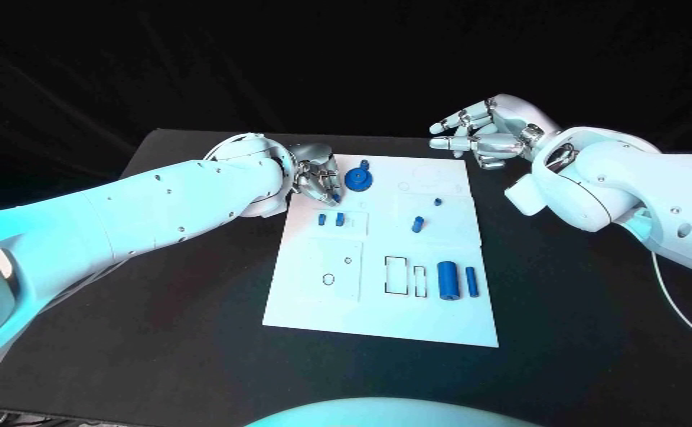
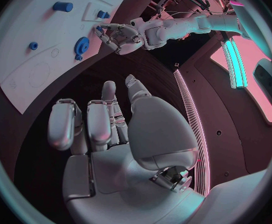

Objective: Assemble the parts on the task board

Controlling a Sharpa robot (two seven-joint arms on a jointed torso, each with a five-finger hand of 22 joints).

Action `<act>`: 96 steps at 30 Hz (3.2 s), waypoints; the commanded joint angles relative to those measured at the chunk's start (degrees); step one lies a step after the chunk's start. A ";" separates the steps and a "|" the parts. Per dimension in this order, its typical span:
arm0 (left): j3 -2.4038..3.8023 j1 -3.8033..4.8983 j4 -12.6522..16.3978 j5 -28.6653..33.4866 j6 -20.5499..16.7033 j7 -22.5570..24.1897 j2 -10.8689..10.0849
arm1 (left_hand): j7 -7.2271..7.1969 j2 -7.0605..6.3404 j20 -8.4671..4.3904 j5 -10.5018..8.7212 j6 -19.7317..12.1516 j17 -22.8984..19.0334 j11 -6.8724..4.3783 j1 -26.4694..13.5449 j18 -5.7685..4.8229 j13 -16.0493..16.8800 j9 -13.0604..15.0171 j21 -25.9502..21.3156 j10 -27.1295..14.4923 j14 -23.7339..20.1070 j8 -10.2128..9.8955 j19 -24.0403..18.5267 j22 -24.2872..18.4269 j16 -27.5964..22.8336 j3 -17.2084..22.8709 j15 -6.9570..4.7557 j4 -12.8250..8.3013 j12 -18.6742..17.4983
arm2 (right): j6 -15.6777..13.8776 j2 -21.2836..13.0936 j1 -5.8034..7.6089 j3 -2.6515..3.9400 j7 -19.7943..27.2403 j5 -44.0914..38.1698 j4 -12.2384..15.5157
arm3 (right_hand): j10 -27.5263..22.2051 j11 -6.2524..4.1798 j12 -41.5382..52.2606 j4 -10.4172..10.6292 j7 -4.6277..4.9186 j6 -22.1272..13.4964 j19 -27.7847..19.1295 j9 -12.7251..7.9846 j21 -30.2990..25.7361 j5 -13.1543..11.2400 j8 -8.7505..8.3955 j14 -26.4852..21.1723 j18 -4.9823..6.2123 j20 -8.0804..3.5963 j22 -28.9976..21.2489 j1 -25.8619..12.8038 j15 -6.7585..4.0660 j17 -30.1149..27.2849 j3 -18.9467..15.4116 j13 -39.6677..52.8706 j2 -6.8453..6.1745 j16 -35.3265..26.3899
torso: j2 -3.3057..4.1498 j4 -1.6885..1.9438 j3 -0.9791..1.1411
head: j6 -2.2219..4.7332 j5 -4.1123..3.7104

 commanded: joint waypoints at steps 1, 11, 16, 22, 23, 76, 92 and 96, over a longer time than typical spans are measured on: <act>-0.03 -0.05 -0.05 -0.47 1.37 -0.19 0.22 | -0.07 0.13 -0.15 0.02 0.43 -0.01 0.01 -0.48 -0.63 0.06 0.04 -0.06 0.35 2.17 -0.11 0.22 -0.03 -0.15 0.27 -0.15 0.03 -0.37 | 0.67 0.02 -0.04 0.00 0.30 -0.34 0.10 | -0.41 0.06 0.25 0.02 -0.01 -0.34 -0.25 0.03 -0.29 0.25 0.21 1.10 1.05 0.03 -0.08 0.00 0.39 -0.05 -0.44 -0.05 0.74 -0.19 | 0.01 0.02 -0.02 | -0.06 0.21; -0.04 -0.05 -0.48 -0.84 1.70 -0.58 0.52 | 0.43 -0.61 0.00 -0.02 -0.39 -0.40 0.42 -1.14 -0.56 -0.03 -0.31 -0.50 -0.31 1.97 -0.79 -0.06 -0.30 -0.35 0.10 0.13 -0.18 -1.21 | 0.66 -0.01 -0.04 0.00 0.22 -0.37 0.13 | -0.43 0.04 0.26 -0.04 -0.02 -0.34 -0.26 0.03 -0.32 0.26 0.22 1.10 1.06 0.02 -0.11 0.17 0.38 -0.05 -0.44 -0.07 0.76 -0.20 | 0.01 0.03 -0.01 | -0.28 0.28; -0.07 -0.05 -0.62 -1.04 1.93 -0.83 0.64 | 0.86 -1.03 0.25 -0.02 -1.07 -0.59 0.83 -1.54 -0.54 -0.09 -0.63 -0.71 -0.77 1.87 -1.33 -0.20 -0.37 -0.40 0.04 0.44 -0.38 -1.90 | 0.66 -0.02 -0.05 0.00 0.20 -0.38 0.13 | -0.43 0.04 0.26 -0.04 -0.02 -0.34 -0.26 0.03 -0.32 0.26 0.22 1.10 1.06 0.02 -0.11 0.17 0.38 -0.05 -0.44 -0.07 0.76 -0.20 | 0.00 -0.02 0.01 | -0.31 0.24; -0.08 -0.06 -0.75 -1.20 2.09 -1.04 0.69 | 1.06 -1.11 0.38 0.00 -1.46 -0.83 1.02 -1.64 -0.49 -0.13 -0.82 -0.95 -1.05 1.79 -1.56 -0.31 -0.52 -0.50 0.12 0.58 -0.49 -2.26 | 0.67 -0.06 -0.05 0.00 0.20 -0.39 0.12 | -0.44 0.03 0.27 -0.08 -0.02 -0.35 -0.27 0.03 -0.33 0.27 0.22 1.10 1.07 0.02 -0.13 0.29 0.37 -0.08 -0.43 -0.09 0.81 -0.23 | 0.01 -0.03 0.03 | -0.32 0.20; -0.08 -0.06 -0.77 -1.21 2.08 -1.05 0.68 | 1.09 -1.11 0.40 0.00 -1.53 -0.92 1.05 -1.65 -0.48 -0.14 -0.86 -0.98 -1.10 1.76 -1.60 -0.33 -0.54 -0.55 0.14 0.61 -0.51 -2.32 | 0.67 -0.06 -0.05 0.00 0.20 -0.39 0.12 | -0.44 0.03 0.27 -0.08 -0.02 -0.35 -0.27 0.03 -0.33 0.27 0.22 1.10 1.07 0.02 -0.13 0.29 0.37 -0.08 -0.43 -0.09 0.81 -0.23 | 0.01 -0.03 0.03 | -0.32 0.20; 0.10 -0.09 10.21 74.35 -22.41 22.25 -9.37 | 1.95 0.27 1.47 -0.12 -3.78 -28.35 1.79 -5.07 5.13 -0.31 -4.48 -31.08 -2.22 -9.37 0.78 -13.19 -23.03 -19.27 1.97 1.46 -0.21 -1.18 | 3.05 0.53 -3.89 -0.09 -12.96 -50.11 -1.32 | 0.63 0.78 -31.60 -5.67 -0.65 5.32 -0.28 -0.11 -2.58 -5.04 -0.16 0.73 1.41 0.05 -2.58 6.40 0.80 -11.95 12.06 -29.86 -0.84 -12.83 | 0.10 -0.20 -0.10 | 1.41 -2.84; -0.07 -1.56 13.85 81.96 -18.21 25.48 -11.24 | 1.92 0.82 1.54 -0.11 -4.17 -31.94 1.84 -5.20 5.67 -0.15 -4.63 -35.83 -2.85 -11.13 1.02 -14.48 -26.62 -21.82 -0.33 1.54 0.29 -0.43 | 7.47 3.60 -6.31 -0.12 -15.05 -55.09 -2.21 | -0.63 1.01 -34.33 -6.01 -0.78 5.09 -0.73 -0.10 -3.16 -5.68 -1.58 0.71 1.64 0.28 -3.45 6.04 1.00 -13.11 14.24 -34.10 -1.86 -13.51 | 0.07 0.08 -0.13 | 1.39 -4.17; -0.08 -1.60 14.29 82.07 -18.00 25.60 -11.47 | 1.93 0.88 1.54 -0.10 -4.20 -32.23 1.85 -5.15 5.67 -0.14 -4.64 -35.97 -2.91 -11.27 1.03 -14.49 -26.72 -22.01 -0.45 1.55 0.29 -0.38 | 8.07 4.25 -6.75 -0.12 -14.88 -55.29 -2.53 | -0.34 0.89 -34.46 -6.16 -0.91 5.40 -0.70 -0.05 -3.16 -5.76 -1.56 0.72 1.63 0.18 -3.42 6.18 0.86 -13.22 14.80 -34.66 -1.76 -13.53 | 0.06 0.07 -0.10 | 1.36 -4.11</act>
